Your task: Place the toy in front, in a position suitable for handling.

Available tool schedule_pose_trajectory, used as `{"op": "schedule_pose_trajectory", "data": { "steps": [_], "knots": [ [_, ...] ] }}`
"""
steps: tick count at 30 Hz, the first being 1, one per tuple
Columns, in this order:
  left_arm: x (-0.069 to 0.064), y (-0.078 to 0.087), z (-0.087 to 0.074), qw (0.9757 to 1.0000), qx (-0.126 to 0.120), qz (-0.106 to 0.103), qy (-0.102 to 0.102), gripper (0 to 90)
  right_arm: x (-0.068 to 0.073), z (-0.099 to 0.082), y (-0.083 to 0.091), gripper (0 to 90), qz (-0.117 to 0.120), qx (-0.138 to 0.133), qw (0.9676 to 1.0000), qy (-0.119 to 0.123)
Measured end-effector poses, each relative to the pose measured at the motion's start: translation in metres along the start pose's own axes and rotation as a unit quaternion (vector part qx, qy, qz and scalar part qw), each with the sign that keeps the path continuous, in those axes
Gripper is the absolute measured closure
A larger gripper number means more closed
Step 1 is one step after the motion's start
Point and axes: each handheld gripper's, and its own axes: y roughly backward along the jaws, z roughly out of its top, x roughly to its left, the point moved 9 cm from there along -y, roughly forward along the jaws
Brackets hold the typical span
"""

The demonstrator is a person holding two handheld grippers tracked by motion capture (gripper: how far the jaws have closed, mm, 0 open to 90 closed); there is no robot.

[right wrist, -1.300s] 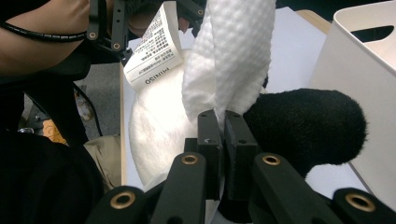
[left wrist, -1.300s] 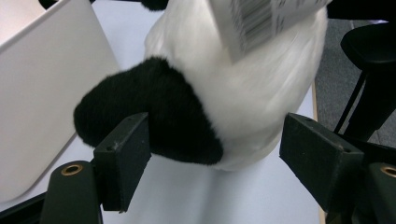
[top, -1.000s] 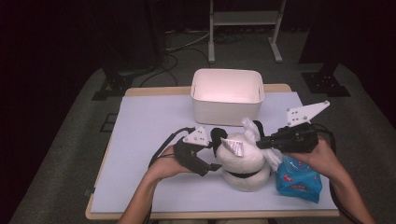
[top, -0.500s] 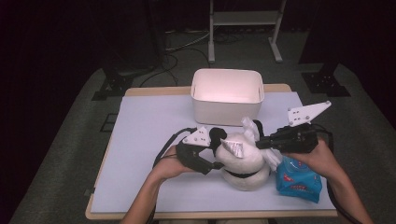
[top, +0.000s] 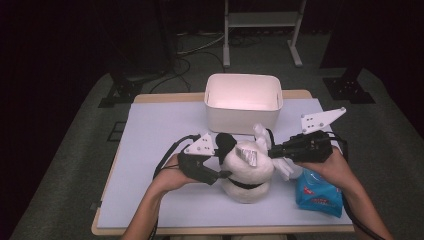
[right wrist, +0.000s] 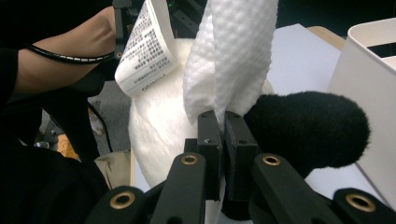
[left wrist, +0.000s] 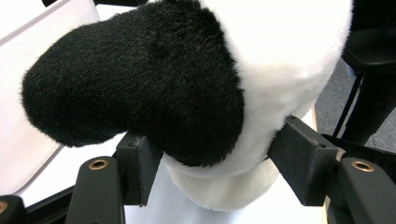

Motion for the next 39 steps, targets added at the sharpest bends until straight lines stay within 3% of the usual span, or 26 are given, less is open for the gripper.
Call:
{"op": "schedule_pose_trajectory", "data": {
  "steps": [7,13,17,21,25,28,31,39],
  "knots": [
    [-0.001,-0.002,0.002,1.0000,0.001,-0.004,-0.003,35.9,0.001,0.010,0.000,85.4,-0.004,0.015,0.9998,0.013],
    [-0.001,-0.005,0.002,0.9999,-0.003,-0.009,0.006,35.6,-0.003,0.006,0.000,85.5,-0.013,0.020,0.9997,0.009],
    [-0.001,-0.009,0.002,0.9999,-0.002,-0.010,0.012,29.4,-0.005,0.001,0.002,85.6,-0.022,0.028,0.9994,0.006],
    [0.000,-0.019,-0.009,0.9992,0.018,-0.016,0.032,18.1,-0.006,-0.004,0.006,85.6,-0.028,0.032,0.9991,0.001],
    [-0.003,-0.029,-0.006,0.9980,-0.006,-0.044,0.045,17.0,-0.003,-0.007,0.007,85.6,-0.018,0.026,0.9995,-0.001],
    [-0.007,-0.030,-0.001,0.9986,-0.022,-0.042,0.026,24.7,-0.001,-0.006,0.006,85.6,-0.016,0.024,0.9996,0.001],
    [-0.005,-0.026,0.001,0.9992,-0.019,-0.034,0.011,31.9,-0.001,-0.004,0.006,85.6,-0.011,0.017,0.9998,0.000],
    [0.000,-0.008,0.002,0.9997,-0.001,-0.003,-0.023,36.5,-0.001,-0.001,0.001,85.5,-0.007,0.009,0.9999,-0.002]
  ]
}}
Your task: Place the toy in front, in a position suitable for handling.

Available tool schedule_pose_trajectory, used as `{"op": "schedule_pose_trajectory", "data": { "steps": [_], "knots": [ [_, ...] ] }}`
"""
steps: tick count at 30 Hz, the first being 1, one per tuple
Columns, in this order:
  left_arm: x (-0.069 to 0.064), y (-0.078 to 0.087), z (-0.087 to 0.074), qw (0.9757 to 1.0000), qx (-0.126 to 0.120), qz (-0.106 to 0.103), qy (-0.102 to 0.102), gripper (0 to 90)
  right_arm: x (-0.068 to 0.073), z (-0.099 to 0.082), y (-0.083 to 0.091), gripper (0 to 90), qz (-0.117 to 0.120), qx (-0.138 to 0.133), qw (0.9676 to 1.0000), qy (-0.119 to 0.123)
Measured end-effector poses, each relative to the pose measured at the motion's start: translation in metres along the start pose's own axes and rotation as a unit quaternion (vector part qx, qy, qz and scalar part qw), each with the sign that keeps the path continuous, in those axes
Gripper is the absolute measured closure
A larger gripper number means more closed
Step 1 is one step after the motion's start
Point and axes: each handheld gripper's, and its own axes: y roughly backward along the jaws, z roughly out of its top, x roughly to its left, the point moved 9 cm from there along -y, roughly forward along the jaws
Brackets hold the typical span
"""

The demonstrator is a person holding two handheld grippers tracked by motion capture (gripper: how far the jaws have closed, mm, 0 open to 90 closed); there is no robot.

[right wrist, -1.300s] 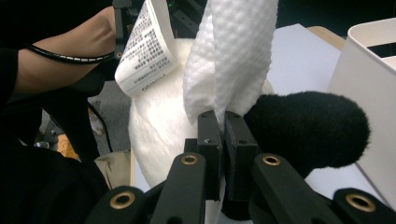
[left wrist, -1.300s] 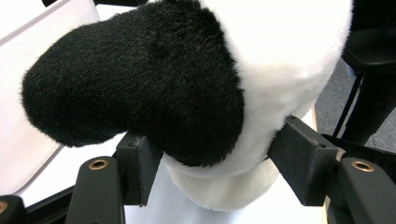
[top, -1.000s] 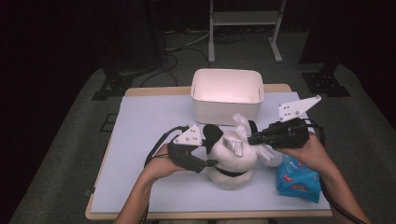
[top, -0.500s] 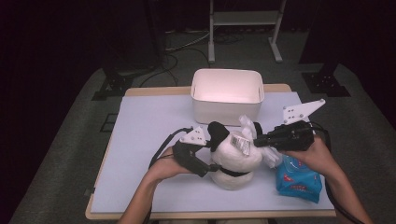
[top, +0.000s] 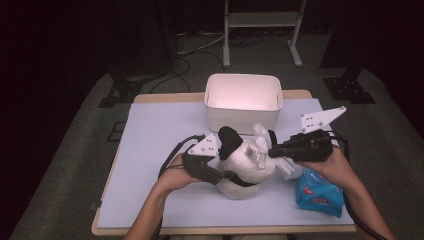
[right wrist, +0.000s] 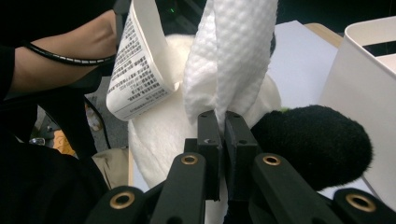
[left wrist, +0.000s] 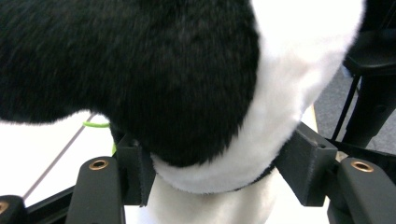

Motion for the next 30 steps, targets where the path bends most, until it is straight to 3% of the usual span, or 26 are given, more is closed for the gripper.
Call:
{"op": "schedule_pose_trajectory", "data": {
  "steps": [18,24,30],
  "knots": [
    [-0.008,-0.003,0.000,0.9997,0.008,-0.004,-0.022,37.3,0.008,0.022,-0.010,85.4,0.017,-0.005,0.9997,0.016],
    [-0.010,-0.003,0.000,0.9998,0.001,-0.006,-0.021,37.4,0.003,0.016,-0.003,85.3,0.011,-0.004,0.9999,0.010],
    [-0.009,-0.002,-0.001,0.9997,0.002,-0.008,-0.025,37.5,-0.008,-0.001,0.007,85.3,-0.003,-0.005,0.9999,-0.011]
  ]
}}
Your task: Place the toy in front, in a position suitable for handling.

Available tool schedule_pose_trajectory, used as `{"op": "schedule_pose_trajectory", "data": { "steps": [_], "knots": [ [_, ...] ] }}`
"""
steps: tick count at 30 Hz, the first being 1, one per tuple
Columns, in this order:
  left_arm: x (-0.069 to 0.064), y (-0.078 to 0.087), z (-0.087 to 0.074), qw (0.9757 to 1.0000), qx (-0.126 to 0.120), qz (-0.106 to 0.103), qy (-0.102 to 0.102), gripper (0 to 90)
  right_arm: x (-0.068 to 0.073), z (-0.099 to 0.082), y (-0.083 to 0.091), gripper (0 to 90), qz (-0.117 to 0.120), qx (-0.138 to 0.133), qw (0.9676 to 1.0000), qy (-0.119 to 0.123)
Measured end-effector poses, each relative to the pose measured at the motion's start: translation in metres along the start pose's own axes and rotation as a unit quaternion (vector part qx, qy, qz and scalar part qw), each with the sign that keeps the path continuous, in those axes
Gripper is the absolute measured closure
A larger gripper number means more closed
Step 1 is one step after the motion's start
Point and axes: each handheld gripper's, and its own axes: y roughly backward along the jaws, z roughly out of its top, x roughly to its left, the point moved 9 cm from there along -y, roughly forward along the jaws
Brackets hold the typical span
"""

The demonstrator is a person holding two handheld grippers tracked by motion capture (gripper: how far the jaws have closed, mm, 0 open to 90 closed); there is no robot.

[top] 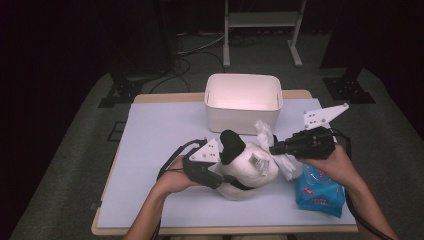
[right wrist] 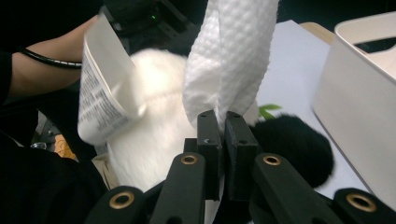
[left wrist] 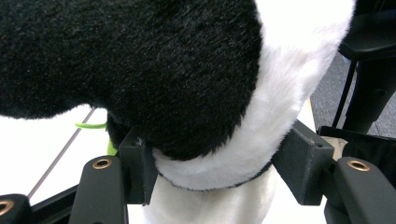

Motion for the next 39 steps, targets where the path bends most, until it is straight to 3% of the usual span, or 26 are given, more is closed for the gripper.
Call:
{"op": "schedule_pose_trajectory", "data": {
  "steps": [6,10,17,24,29,34,39],
  "knots": [
    [0.000,0.001,-0.002,1.0000,-0.005,-0.001,0.006,37.5,-0.007,-0.012,0.010,85.3,-0.015,0.003,0.9998,-0.013],
    [0.000,0.001,0.000,1.0000,-0.005,-0.001,0.002,37.7,-0.006,-0.010,0.010,85.2,-0.015,0.005,0.9998,-0.011],
    [-0.002,0.000,0.005,1.0000,-0.001,-0.001,-0.007,37.9,0.005,0.010,-0.006,85.2,0.005,0.008,0.9999,0.011],
    [-0.007,0.003,0.011,0.9998,0.004,-0.002,-0.018,38.1,0.015,0.030,-0.017,85.2,0.029,-0.014,0.9992,0.025],
    [-0.007,0.006,0.013,0.9996,0.010,0.002,-0.026,38.3,0.023,0.041,-0.024,85.2,0.037,-0.010,0.9985,0.039],
    [-0.006,0.010,0.012,0.9999,0.006,0.002,-0.015,39.1,0.019,0.036,-0.022,85.2,0.026,0.000,0.9990,0.036],
    [-0.005,0.010,0.010,0.9998,0.013,0.001,-0.014,39.3,0.016,0.025,-0.019,85.1,0.029,-0.004,0.9993,0.023]
  ]
}}
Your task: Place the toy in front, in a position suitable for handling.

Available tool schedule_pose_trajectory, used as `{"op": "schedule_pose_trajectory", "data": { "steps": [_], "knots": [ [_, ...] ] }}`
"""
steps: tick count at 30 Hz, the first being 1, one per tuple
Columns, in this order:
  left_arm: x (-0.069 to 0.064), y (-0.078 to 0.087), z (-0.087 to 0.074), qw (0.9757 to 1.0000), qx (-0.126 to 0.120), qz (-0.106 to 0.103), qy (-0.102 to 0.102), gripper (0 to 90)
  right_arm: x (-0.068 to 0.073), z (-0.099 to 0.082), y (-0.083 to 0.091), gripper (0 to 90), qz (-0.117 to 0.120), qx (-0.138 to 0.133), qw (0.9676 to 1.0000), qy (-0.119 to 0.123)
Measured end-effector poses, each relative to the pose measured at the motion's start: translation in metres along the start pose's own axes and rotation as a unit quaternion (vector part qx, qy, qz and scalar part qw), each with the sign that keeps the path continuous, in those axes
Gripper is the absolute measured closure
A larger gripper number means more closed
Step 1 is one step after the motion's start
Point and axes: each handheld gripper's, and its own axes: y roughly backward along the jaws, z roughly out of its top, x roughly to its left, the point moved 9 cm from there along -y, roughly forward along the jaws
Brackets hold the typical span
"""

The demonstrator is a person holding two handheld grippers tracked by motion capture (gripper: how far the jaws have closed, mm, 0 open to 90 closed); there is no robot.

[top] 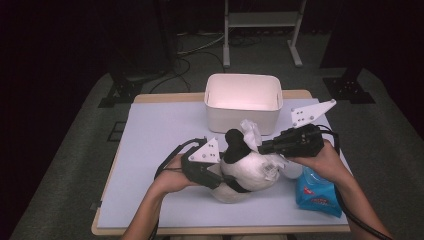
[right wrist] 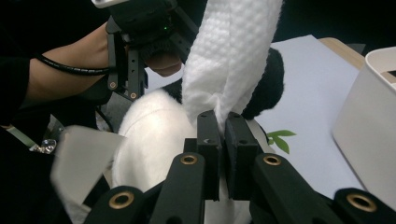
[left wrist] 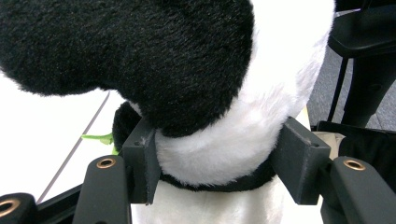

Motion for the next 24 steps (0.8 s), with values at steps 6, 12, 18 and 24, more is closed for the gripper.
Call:
{"op": "schedule_pose_trajectory", "data": {
  "steps": [6,12,18,24],
  "knots": [
    [0.002,0.003,0.004,1.0000,0.003,0.007,0.001,39.5,0.001,-0.003,0.007,85.1,-0.004,0.000,1.0000,-0.001],
    [0.003,0.004,0.005,0.9998,0.018,0.009,0.000,39.5,0.006,0.005,0.005,85.1,-0.001,-0.003,1.0000,0.009],
    [0.003,0.004,0.003,0.9998,0.019,0.007,0.003,39.5,0.006,-0.001,0.006,85.1,0.001,0.003,1.0000,0.004],
    [0.005,0.005,0.004,0.9997,0.023,0.010,0.004,39.7,0.006,-0.007,0.012,85.1,0.001,0.008,1.0000,0.001]
  ]
}}
